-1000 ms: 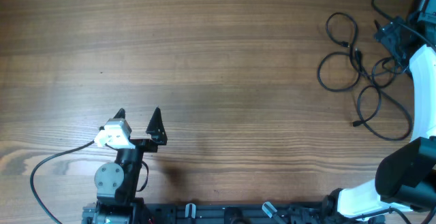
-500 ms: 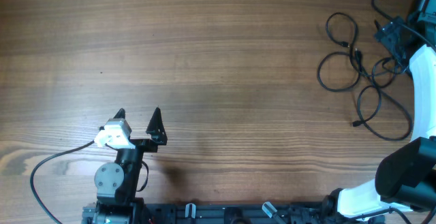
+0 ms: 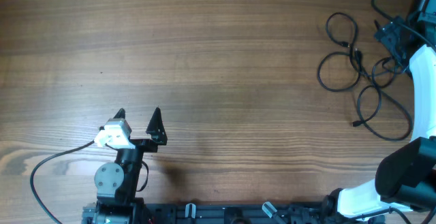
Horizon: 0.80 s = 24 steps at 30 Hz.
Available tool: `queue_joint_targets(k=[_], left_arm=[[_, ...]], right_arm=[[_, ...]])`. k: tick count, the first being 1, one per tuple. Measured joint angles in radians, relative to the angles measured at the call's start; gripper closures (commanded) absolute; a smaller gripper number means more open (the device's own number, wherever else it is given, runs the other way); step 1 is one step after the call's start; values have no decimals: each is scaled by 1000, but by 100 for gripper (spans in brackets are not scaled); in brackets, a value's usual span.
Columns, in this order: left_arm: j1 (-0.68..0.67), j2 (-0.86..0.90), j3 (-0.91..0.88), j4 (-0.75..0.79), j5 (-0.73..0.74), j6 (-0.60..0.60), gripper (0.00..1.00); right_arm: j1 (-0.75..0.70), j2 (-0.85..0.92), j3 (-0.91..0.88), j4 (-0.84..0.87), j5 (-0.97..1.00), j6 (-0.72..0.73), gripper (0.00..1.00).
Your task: Untangle cables
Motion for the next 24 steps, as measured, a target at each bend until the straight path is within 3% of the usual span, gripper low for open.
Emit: queue_joint_targets(k=[18,24], left_arm=[[0,0,0,0,0,3,0],[0,0,0,0,0,3,0]], right_arm=[[6,-7,0,5,0,0,0],[85,-148,-12,5,0,0,0]])
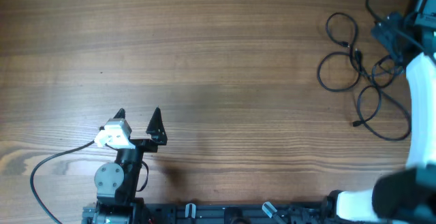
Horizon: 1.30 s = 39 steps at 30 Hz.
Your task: Untangle cables
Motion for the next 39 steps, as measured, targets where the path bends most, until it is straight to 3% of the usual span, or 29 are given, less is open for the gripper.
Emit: queue_joint_targets(k=[9,18,28,35,39], left_arm=[[0,0,0,0,0,0,0],[0,0,0,0,0,0,0],[0,0,0,0,0,0,0],[0,0,0,0,0,0,0],[0,0,0,0,0,0,0]], right_arm=[[183,-355,0,4,-3,0,0],[204,-599,0,3,-3,0,0],[204,-668,0,-9,-3,0,0],[204,-669,-9,-203,12,0,0],[204,-693,-106,-263,12,0,0]])
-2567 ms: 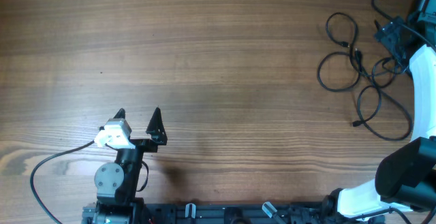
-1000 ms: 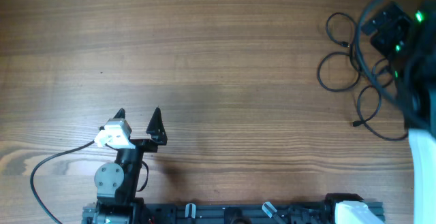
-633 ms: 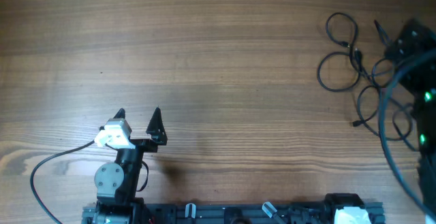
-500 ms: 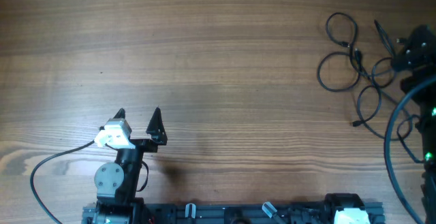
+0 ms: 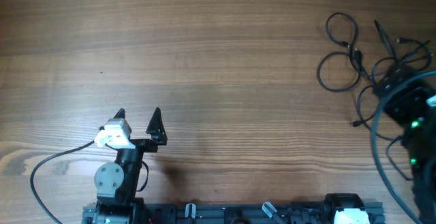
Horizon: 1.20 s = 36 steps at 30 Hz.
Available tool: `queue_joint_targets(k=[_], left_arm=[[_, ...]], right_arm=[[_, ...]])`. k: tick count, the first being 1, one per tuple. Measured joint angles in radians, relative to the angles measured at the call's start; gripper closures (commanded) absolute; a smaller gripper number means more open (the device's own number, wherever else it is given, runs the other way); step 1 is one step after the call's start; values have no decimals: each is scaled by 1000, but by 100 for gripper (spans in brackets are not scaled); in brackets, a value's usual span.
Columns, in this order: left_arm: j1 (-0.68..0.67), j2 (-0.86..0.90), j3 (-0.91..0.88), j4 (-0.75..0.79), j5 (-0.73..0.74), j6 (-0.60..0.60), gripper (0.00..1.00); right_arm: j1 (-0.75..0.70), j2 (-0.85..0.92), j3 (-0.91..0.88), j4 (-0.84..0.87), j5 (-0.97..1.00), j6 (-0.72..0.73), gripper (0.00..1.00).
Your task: Untangle cables
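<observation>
A tangle of thin black cables (image 5: 347,60) lies at the far right of the wooden table, with loops spreading left and a loose plug end (image 5: 355,123) nearer me. My right gripper (image 5: 396,75) is over the right side of the tangle. Its fingers are lost against the dark cables under the black wrist (image 5: 411,109), so its state does not show. A long black loop (image 5: 376,142) curves down beside that wrist. My left gripper (image 5: 137,117) rests at the near left, open and holding nothing, far from the cables.
The left arm's own grey lead (image 5: 41,166) loops on the table at the near left. A black rail (image 5: 238,214) runs along the near edge. The table's right edge is close to the tangle.
My right arm has moved from the far right corner toward me, and its wrist now sits over the tangle's right side. A long cable loop now shows beside it. The left arm is unchanged.
My right gripper was first at the far right, above the upper right part of the tangle. It then stood slightly farther away and to the left. Now the wrist is nearer me over the cables. The left loops have kept their shape, and the left gripper stayed open in place.
</observation>
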Motion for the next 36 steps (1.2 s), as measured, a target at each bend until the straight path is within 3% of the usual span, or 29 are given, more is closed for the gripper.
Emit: queue_joint_targets(k=[11,17,23,27,31,36], left_arm=[[0,0,0,0,0,0,0],[0,0,0,0,0,0,0],[0,0,0,0,0,0,0],[0,0,0,0,0,0,0],[0,0,0,0,0,0,0],[0,0,0,0,0,0,0]], right_arm=[[0,-135,-597,196,-144,0,0],[0,-214,-835,586,-228,-45,0],[0,-291,-1026,1305,-364,-177,0],[0,-360,-1158,1643,-415,-211,0],[0,-427,-1271,1778,-423,-221,0],[0,-513,-1376,1783,-417,-225,0]])
